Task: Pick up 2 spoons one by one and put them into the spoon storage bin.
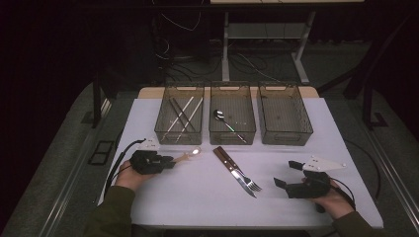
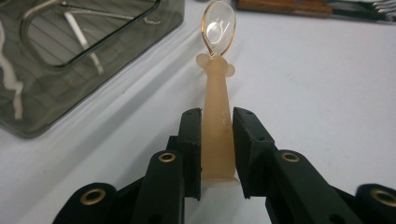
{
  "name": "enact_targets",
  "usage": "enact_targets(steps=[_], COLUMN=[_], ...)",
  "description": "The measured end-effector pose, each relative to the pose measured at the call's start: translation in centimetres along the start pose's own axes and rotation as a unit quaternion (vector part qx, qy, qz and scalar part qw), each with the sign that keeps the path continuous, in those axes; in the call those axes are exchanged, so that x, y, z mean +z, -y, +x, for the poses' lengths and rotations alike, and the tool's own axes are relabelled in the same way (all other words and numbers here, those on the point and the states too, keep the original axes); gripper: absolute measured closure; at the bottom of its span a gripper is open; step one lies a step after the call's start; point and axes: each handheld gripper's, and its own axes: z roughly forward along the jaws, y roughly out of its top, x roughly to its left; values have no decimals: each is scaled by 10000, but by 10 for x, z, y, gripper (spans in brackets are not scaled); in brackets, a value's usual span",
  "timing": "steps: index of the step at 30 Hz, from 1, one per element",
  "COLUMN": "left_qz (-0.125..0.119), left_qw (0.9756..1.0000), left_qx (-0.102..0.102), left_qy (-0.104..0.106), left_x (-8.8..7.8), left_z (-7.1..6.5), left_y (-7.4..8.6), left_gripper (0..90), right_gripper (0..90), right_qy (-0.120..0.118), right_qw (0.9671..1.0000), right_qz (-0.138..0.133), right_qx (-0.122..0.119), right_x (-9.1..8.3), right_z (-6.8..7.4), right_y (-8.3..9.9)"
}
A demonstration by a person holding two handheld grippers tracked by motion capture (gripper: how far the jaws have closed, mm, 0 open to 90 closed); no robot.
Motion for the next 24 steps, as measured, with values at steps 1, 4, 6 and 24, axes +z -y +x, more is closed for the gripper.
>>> enact_targets(steps=[1, 4, 6, 24], left_qz=[-25, -151, -224, -701], left_qw=[10000, 9999, 9997, 9975], left_qx=[4, -7, 4, 34], left_qy=[8, 39, 30, 94], left_x=[-1, -3, -3, 3], left_z=[-1, -7, -12, -45], left_y=[-1, -7, -11, -51], left_gripper=[731, 731, 731, 731], right_gripper=[144, 143, 143, 143], right_qy=[-3, -1, -29, -35], right_qw=[10000, 10000, 10000, 9999], right_qz=[0, 8, 10, 96], right_qx=[-14, -32, -32, -67], right_x=[0, 0, 0, 4], right_z=[0, 0, 0, -1], right_y=[0, 0, 0, 2])
